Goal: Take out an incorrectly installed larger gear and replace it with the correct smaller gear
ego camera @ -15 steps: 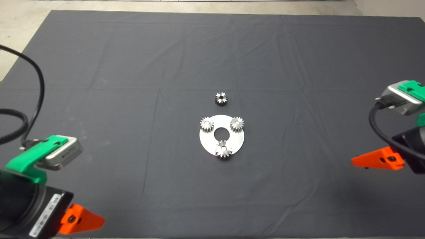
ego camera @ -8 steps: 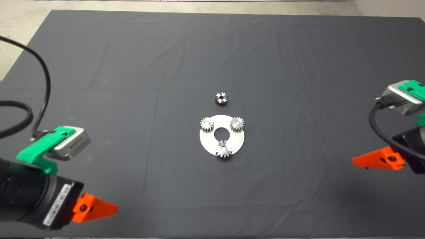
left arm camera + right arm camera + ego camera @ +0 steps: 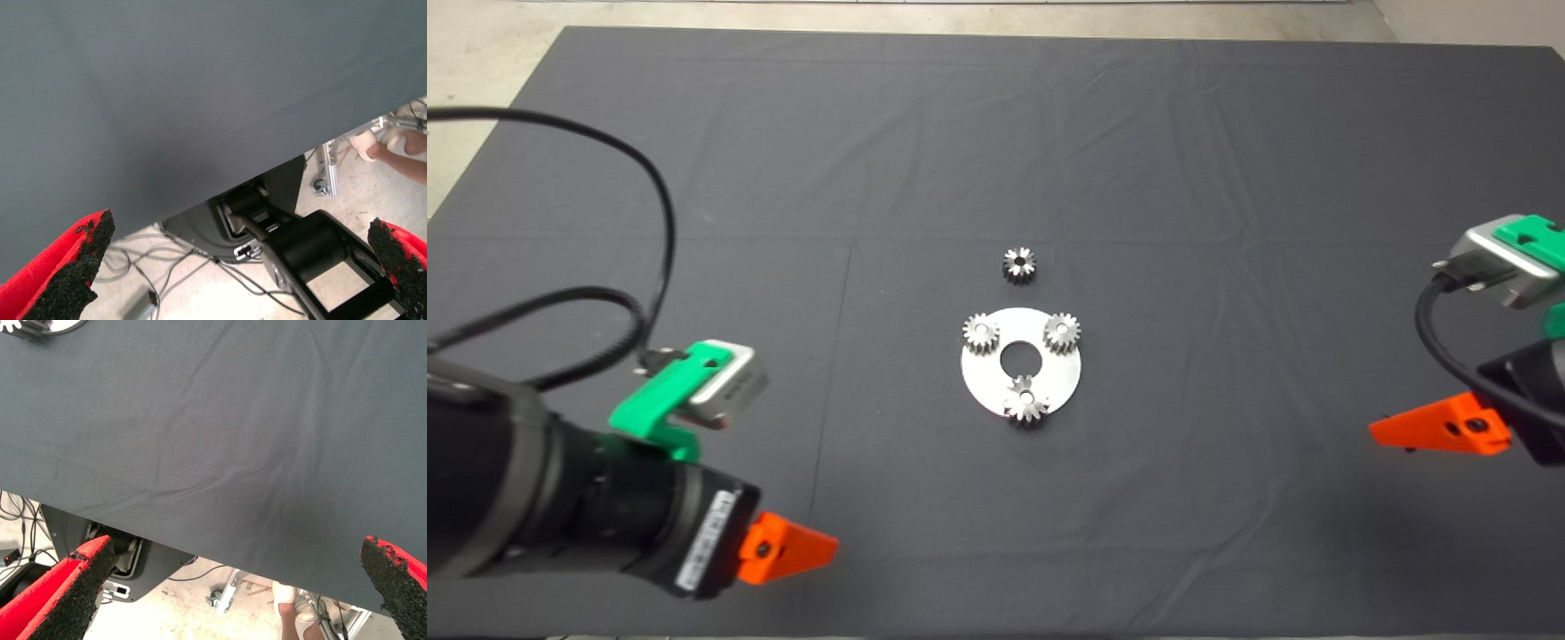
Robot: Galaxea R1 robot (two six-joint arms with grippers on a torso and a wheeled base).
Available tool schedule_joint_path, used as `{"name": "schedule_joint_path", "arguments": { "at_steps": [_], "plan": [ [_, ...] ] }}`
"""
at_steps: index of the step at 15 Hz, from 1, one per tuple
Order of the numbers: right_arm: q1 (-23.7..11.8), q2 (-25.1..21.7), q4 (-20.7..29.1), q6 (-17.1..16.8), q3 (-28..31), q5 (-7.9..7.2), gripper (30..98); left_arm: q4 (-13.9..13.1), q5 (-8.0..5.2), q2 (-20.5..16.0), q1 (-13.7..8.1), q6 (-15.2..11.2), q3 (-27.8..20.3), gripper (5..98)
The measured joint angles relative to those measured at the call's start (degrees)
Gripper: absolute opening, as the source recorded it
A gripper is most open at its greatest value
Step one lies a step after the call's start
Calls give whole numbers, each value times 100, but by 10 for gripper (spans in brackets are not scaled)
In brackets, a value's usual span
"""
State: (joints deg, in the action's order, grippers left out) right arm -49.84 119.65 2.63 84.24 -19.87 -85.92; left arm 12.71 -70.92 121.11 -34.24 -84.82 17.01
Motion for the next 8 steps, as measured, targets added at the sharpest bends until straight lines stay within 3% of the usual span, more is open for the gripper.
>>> {"name": "schedule_joint_path", "arguments": {
  "at_steps": [3, 4, 6, 7, 8],
  "plan": [
    [-2, 0, 0, 0, 0, -8, 977, 375, -32, 1153, 153, -608, 2, 976],
    [-2, 0, 0, -1, 0, -7, 977, 568, -154, 1514, 170, -857, 5, 976],
    [0, -1, 0, 0, 0, -14, 977, 1011, -560, 1996, 246, -1298, 29, 976],
    [-2, 0, 0, 0, 0, -21, 977, 1140, -684, 2172, 261, -1381, 72, 976],
    [-2, 2, 0, -1, 0, -16, 977, 1261, -707, 2298, 285, -1466, 129, 976]
  ]
}}
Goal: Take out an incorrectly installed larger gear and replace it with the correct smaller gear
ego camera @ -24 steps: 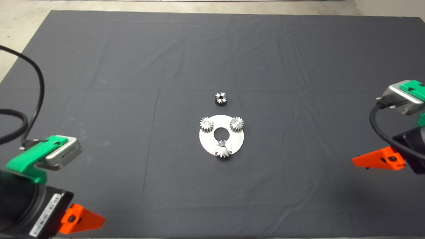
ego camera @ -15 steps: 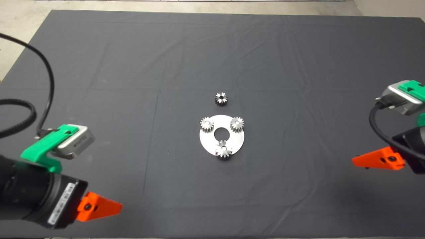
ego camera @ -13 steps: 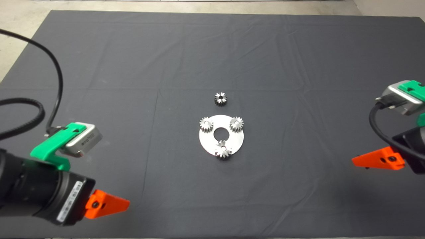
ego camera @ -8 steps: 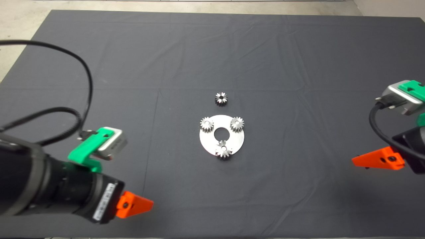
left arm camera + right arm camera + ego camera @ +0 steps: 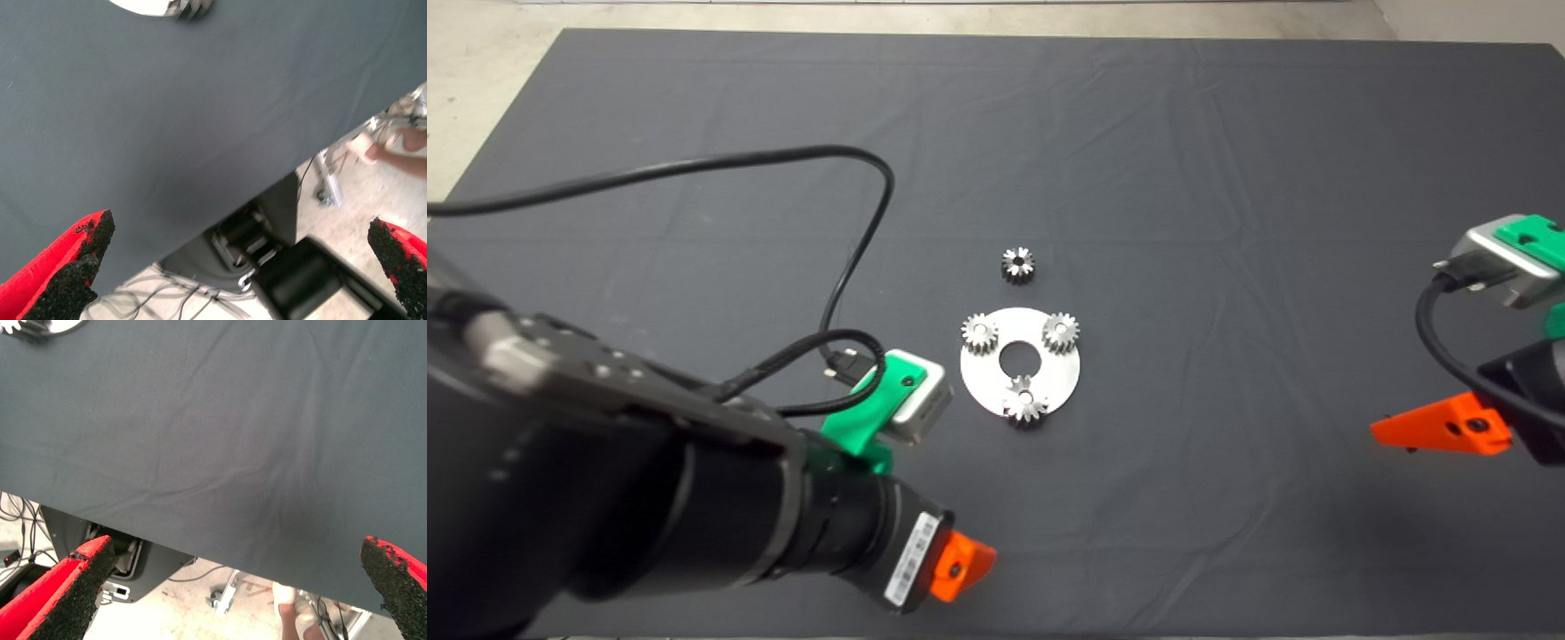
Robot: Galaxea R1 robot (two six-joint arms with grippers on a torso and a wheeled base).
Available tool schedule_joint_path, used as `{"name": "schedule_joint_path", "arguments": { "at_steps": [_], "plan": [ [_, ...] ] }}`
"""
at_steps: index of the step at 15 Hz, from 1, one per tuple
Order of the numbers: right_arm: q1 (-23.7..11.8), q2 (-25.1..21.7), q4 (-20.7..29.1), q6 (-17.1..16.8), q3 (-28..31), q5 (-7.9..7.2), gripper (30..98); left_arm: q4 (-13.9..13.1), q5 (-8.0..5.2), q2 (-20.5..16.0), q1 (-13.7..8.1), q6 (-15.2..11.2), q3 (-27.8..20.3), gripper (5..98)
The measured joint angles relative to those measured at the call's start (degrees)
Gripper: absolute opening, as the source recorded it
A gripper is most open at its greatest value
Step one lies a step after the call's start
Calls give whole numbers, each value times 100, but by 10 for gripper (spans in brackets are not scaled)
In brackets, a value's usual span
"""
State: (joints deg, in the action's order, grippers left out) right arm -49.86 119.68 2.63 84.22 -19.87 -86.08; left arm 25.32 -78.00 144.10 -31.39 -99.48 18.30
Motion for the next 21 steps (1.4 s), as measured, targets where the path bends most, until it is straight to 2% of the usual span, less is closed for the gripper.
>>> {"name": "schedule_joint_path", "arguments": {
  "at_steps": [4, 8, 9, 10, 11, 13, 14, 16, 18, 21],
  "plan": [
    [0, 0, 0, 0, 0, -24, 977, 385, -59, 388, 113, -83, 275, 976],
    [0, -2, 0, 0, 0, -33, 977, 715, -100, 491, 444, -138, 577, 976],
    [0, -1, 0, 0, 0, -32, 977, 829, -141, 520, 590, -140, 681, 976],
    [0, 2, 0, 0, 0, -30, 977, 886, -228, 597, 749, -143, 770, 976],
    [2, 2, 0, 0, 0, -30, 977, 945, -379, 706, 860, -140, 847, 976],
    [0, -2, 1, 0, 0, -35, 977, 1152, -851, 1041, 1050, -138, 1100, 976],
    [0, 0, 1, 0, 0, -33, 977, 1225, -919, 1251, 1130, -135, 1231, 976],
    [0, 0, 1, 0, 0, -35, 977, 1265, -902, 1493, 1225, -124, 1511, 976],
    [0, -9, 1, 0, 0, -39, 977, 1299, -924, 1527, 1265, -91, 1843, 976],
    [2, -13, 1, 0, 0, -33, 977, 1357, -946, 1613, 1569, -28, 2225, 976]
  ]
}}
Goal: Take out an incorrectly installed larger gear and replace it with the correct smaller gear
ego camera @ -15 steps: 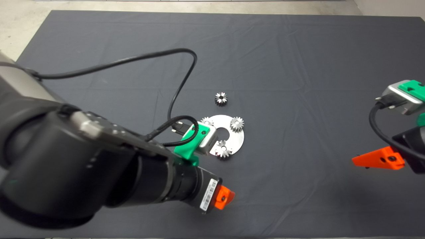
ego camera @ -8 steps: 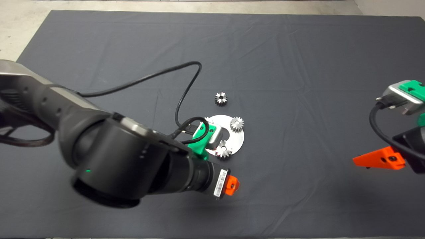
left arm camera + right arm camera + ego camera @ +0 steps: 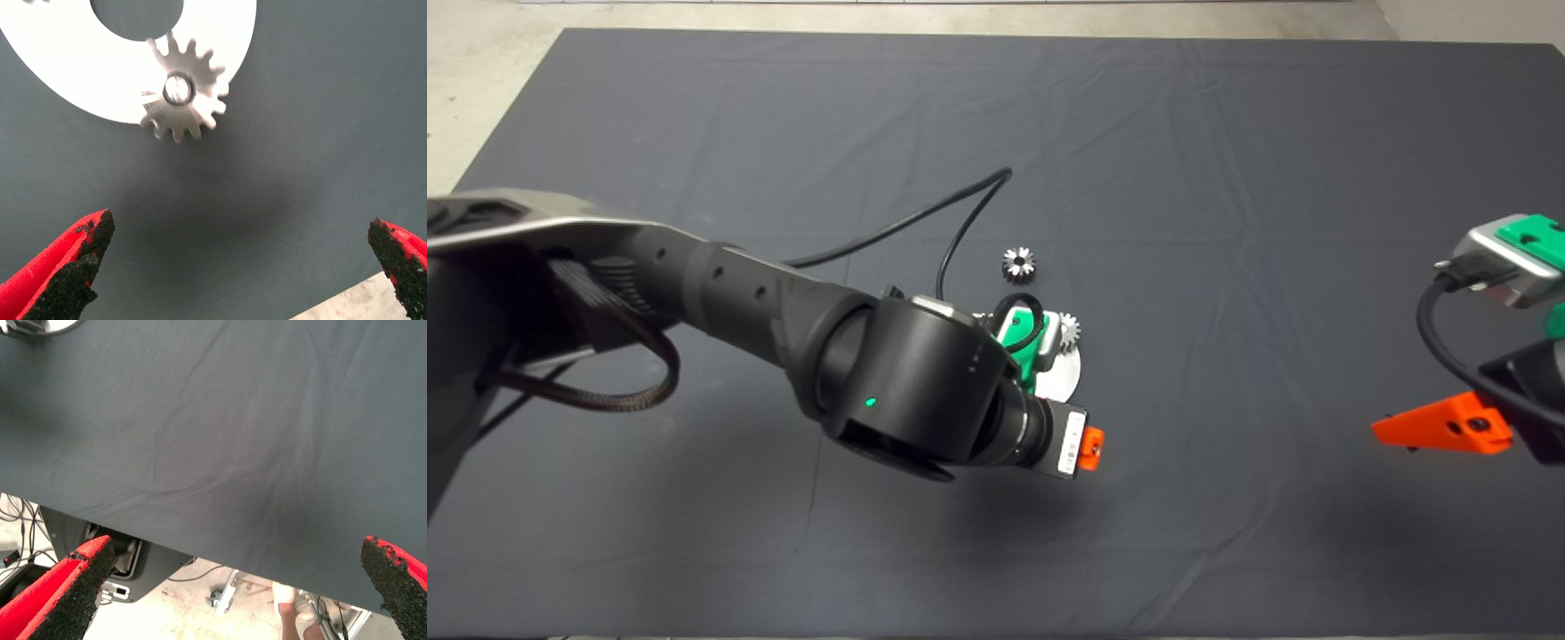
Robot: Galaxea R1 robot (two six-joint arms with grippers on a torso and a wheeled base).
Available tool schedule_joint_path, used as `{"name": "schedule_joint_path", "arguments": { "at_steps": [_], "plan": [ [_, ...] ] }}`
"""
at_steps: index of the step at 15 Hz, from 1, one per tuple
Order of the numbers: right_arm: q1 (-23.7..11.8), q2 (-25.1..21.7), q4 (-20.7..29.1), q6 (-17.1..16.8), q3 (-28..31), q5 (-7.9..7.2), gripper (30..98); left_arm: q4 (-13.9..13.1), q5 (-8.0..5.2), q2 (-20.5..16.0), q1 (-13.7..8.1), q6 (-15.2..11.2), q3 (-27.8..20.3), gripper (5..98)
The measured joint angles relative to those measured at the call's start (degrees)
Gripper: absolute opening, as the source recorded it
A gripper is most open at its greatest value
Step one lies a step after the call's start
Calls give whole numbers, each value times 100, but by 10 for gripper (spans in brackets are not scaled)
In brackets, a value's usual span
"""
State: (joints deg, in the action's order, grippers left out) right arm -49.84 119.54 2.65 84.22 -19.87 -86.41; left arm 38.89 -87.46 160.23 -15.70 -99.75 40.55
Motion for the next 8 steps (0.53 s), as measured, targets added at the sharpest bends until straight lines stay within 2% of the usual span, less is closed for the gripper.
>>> {"name": "schedule_joint_path", "arguments": {
  "at_steps": [8],
  "plan": [
    [0, -20, 0, 0, 0, -6, 977, 13, 0, 477, 65, 124, 663, 976]
  ]
}}
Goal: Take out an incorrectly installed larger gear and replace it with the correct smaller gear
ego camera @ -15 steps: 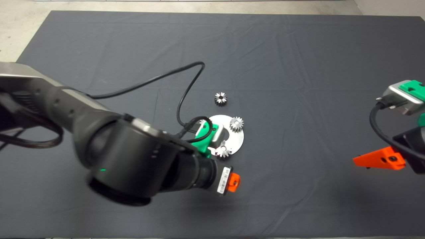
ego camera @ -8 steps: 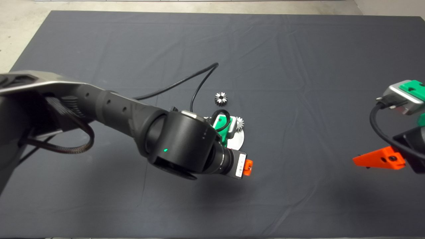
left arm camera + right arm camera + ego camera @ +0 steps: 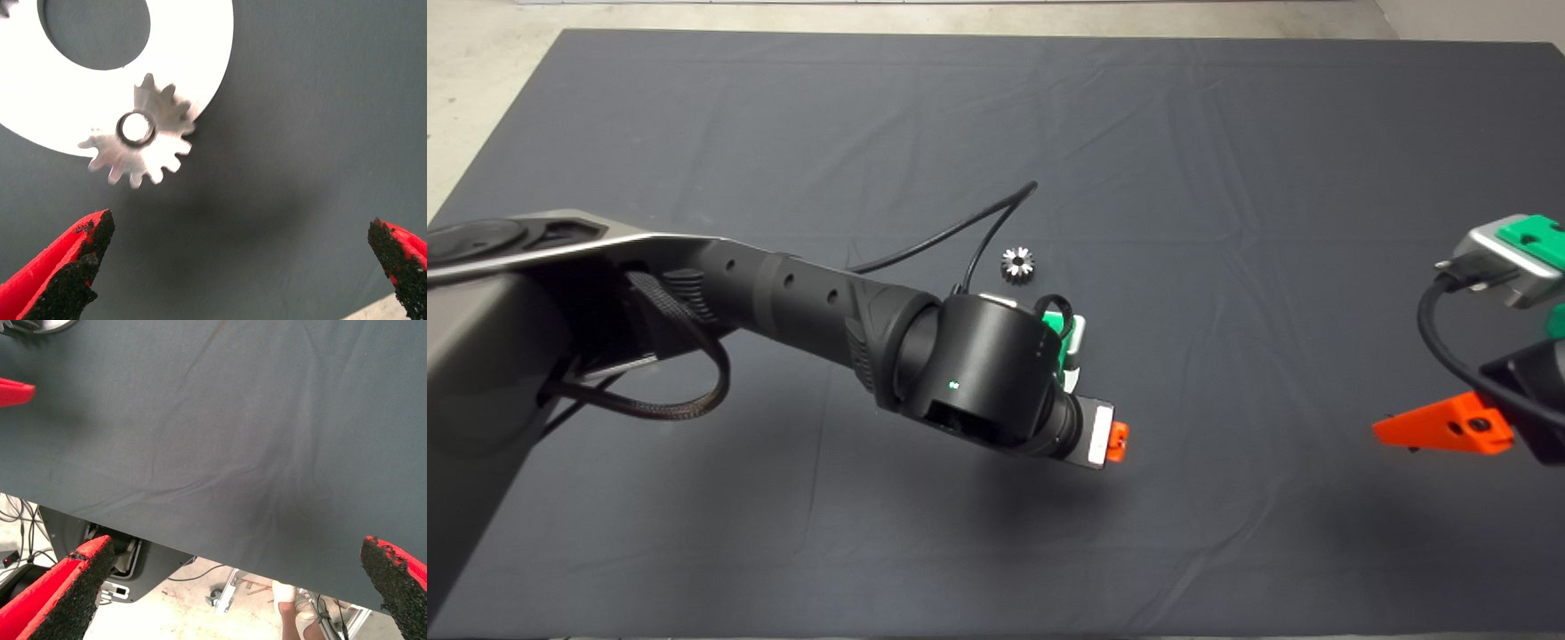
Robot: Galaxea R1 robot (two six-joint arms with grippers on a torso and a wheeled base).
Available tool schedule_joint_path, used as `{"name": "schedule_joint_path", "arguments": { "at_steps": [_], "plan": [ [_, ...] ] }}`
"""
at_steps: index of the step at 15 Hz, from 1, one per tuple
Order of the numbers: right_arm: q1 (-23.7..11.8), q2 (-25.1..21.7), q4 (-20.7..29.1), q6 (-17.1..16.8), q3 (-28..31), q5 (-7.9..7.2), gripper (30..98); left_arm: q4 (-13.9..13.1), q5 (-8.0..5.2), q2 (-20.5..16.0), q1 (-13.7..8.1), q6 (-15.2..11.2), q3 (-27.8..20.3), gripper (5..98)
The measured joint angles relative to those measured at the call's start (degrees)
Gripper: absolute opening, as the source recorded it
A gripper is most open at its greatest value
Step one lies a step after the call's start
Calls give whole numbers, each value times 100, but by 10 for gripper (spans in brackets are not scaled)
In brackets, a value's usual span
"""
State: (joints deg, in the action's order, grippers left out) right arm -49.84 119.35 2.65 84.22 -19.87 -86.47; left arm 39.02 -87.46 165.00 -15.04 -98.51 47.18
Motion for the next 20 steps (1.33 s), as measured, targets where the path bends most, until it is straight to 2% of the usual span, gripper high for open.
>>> {"name": "schedule_joint_path", "arguments": {
  "at_steps": [3, 7, 14, 15, 18, 20],
  "plan": [
    [-2, 2, 0, 0, 0, -11, 977, 0, 6, 186, 50, 5, 231, 976],
    [0, 2, 0, 0, 0, -11, 977, 3, 0, 245, 90, 99, 509, 976],
    [-1, 1, 0, 1, 0, -11, 977, 4, 9, 187, 107, 308, 530, 976],
    [0, 1, 0, 1, 0, -12, 977, 12, 38, 119, 107, 334, 500, 976],
    [0, 2, 0, 1, 0, -13, 977, 87, 2, -119, 109, 515, 163, 976],
    [0, 2, 0, 1, 0, -13, 977, 393, -3, -211, 110, 812, -290, 976]
  ]
}}
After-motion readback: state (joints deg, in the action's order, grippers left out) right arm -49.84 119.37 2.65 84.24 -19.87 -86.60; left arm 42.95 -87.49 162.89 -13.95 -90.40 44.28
